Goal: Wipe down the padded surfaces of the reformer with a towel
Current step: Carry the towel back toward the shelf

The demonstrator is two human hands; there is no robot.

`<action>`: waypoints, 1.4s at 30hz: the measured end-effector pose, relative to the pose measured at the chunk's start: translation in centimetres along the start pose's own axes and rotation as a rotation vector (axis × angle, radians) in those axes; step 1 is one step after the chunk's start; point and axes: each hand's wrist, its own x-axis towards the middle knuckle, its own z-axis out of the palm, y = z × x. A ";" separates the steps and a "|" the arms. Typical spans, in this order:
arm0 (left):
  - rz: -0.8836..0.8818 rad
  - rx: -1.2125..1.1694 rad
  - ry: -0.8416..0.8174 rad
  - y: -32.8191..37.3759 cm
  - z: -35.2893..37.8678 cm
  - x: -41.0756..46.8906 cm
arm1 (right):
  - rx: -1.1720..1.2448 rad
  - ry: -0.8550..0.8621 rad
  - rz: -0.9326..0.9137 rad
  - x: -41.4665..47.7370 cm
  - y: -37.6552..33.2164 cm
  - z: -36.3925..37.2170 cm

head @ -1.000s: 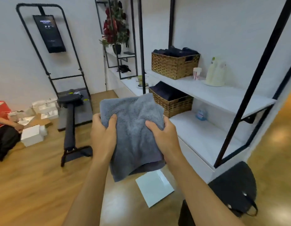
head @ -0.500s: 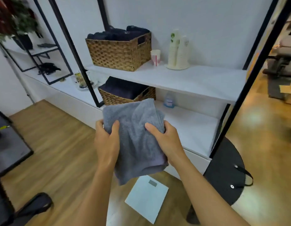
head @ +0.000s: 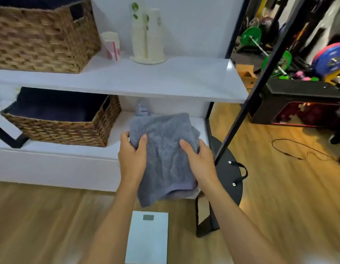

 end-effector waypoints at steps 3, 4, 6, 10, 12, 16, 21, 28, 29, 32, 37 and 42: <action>-0.042 0.022 -0.070 -3.1 1.7 2.1 | 0.045 0.063 0.055 1.8 2.6 0.5; -0.071 0.032 -0.099 -4.5 2.5 2.9 | 0.061 0.080 0.078 2.8 3.9 0.5; -0.117 0.010 -0.171 -7.8 4.6 4.8 | 0.086 0.113 0.122 5.4 6.9 0.5; -0.147 -0.034 -0.279 -14.6 9.7 10.0 | 0.077 0.172 0.180 12.9 13.7 0.4; -0.103 -0.022 -0.303 -17.6 12.5 12.8 | 0.013 0.180 0.162 17.2 16.8 0.3; 0.025 -0.015 -0.277 -22.8 17.8 18.4 | -0.181 0.199 0.011 25.2 21.8 0.4; 0.108 0.007 -0.199 -26.6 22.1 24.0 | -0.314 0.208 -0.150 33.2 24.6 1.2; 0.242 0.307 -0.232 -27.6 25.9 31.1 | -0.698 0.256 -0.256 41.0 24.5 2.6; 0.250 0.413 -0.262 -28.1 26.3 31.4 | -0.833 0.269 -0.229 41.6 25.0 2.6; 0.267 0.541 -0.311 -29.3 27.0 31.3 | -0.999 0.309 -0.196 41.9 26.3 2.5; 0.360 0.745 -0.299 -30.1 27.3 30.6 | -0.952 0.287 -0.168 41.9 26.1 2.6; 0.472 0.821 -0.301 -30.3 27.3 30.2 | -0.876 0.398 -0.190 40.9 26.1 1.6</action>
